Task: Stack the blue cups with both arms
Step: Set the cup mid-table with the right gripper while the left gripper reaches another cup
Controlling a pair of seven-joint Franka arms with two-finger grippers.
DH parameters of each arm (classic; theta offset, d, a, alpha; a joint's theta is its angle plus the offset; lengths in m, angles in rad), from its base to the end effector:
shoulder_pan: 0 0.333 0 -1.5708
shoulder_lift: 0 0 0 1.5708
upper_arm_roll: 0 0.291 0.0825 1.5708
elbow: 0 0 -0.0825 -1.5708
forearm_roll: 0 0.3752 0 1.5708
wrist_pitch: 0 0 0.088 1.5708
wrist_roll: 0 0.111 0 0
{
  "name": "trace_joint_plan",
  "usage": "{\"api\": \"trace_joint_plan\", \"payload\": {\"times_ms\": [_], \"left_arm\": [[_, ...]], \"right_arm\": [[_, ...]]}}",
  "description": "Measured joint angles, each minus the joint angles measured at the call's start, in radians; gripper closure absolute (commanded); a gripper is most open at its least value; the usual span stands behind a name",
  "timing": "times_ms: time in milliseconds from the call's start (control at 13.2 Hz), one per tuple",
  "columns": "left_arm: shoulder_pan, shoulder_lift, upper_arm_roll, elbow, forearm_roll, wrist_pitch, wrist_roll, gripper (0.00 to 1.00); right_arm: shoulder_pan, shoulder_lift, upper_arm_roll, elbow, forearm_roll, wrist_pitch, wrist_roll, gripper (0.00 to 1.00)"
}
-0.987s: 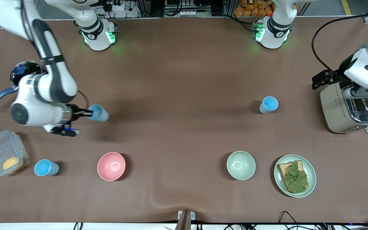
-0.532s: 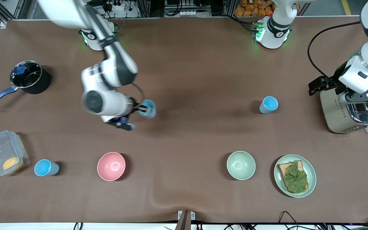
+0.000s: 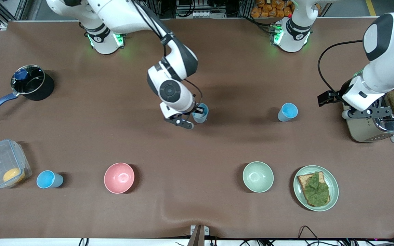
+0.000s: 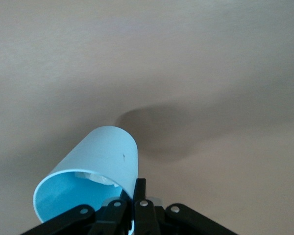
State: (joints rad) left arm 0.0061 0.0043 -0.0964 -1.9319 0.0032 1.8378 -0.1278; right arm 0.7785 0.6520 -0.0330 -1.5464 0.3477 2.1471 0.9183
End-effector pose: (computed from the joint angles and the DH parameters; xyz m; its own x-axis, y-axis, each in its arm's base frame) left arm 0.5382 -0.0484 0.4475 0.9946 0.0370 -0.0971 0.0357 -0.9992 -0.0151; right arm 0.4858 0.4733 0.2474 0.9092 -0.3337 -0.2489 -0.3663 -0.9254 -0.0975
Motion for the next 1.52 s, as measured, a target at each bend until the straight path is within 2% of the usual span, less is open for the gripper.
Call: {"api": "trace_joint_plan", "payload": {"times_ms": [152, 228, 304, 380, 456, 835, 1215, 1519], "left_arm": [[-0.006, 0.006, -0.003, -0.019, 0.0, 0.026, 0.002, 0.0], [-0.009, 0.007, -0.006, -0.036, 0.0, 0.048, 0.002, 0.0], [-0.011, 0.009, -0.008, -0.055, -0.002, 0.078, 0.002, 0.0], [-0.015, 0.013, -0.009, -0.073, -0.011, 0.112, 0.002, 0.0], [-0.02, 0.019, -0.011, -0.092, -0.031, 0.152, 0.002, 0.0], [-0.05, 0.052, -0.089, -0.223, -0.064, 0.4, -0.042, 0.0], [-0.074, 0.072, -0.099, -0.277, -0.1, 0.437, -0.073, 0.0], [-0.08, 0.099, -0.117, -0.405, -0.102, 0.582, -0.073, 0.0]], "right_arm": [[0.01, 0.014, 0.0, 0.016, 0.0, 0.042, 0.001, 1.0], [0.013, 0.02, 0.0, 0.017, 0.0, 0.045, 0.001, 0.68], [0.014, 0.025, 0.0, 0.018, 0.0, 0.047, 0.001, 0.5], [0.014, 0.03, 0.0, 0.018, 0.0, 0.049, 0.001, 0.21], [0.014, 0.035, -0.001, 0.018, 0.0, 0.051, 0.001, 0.0], [0.008, 0.035, -0.016, 0.065, 0.001, 0.046, 0.001, 0.0], [-0.142, 0.0, -0.034, 0.231, 0.0, -0.262, -0.033, 0.0], [-0.302, -0.099, -0.041, 0.247, -0.003, -0.467, -0.211, 0.0]]}}
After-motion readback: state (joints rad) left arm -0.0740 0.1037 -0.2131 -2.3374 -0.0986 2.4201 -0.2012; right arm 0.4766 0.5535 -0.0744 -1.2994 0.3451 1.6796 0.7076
